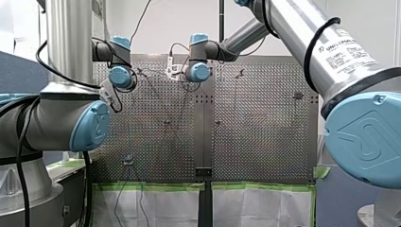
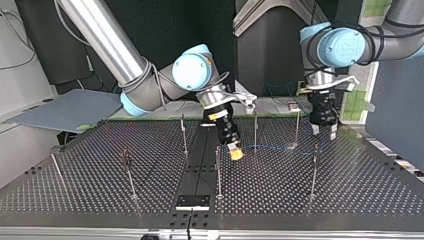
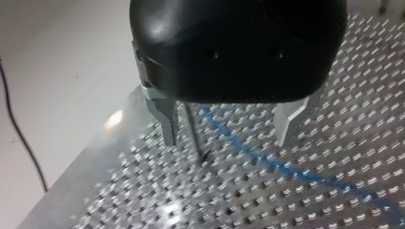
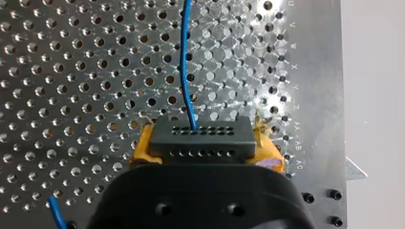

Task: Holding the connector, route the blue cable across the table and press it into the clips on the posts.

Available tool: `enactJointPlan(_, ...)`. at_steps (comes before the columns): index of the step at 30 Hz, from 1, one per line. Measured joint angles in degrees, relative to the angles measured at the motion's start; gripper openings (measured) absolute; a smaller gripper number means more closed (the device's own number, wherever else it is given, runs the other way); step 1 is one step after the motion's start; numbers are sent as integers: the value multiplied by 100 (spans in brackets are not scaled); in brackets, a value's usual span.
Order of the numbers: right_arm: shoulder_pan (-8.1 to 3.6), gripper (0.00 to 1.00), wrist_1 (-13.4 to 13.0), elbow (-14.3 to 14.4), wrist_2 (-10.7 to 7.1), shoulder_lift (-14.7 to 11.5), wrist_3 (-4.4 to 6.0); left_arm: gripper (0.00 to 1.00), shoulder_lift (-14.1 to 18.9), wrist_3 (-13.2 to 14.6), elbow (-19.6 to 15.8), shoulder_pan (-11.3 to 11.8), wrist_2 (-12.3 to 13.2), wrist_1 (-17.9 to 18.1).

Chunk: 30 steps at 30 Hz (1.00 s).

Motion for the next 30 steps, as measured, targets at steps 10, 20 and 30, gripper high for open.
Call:
enactJointPlan(10,3,0,45,0,28,2,-3,100,516,449,-155,-93,193,-516)
enactJointPlan(20,2,0,74,0,61,4,-7,100,1015,947,-39,-255,670,-931)
enactJointPlan(30,-5,0,85,0,88,3,-8,100,1080,1493,186,-439,774,-689)
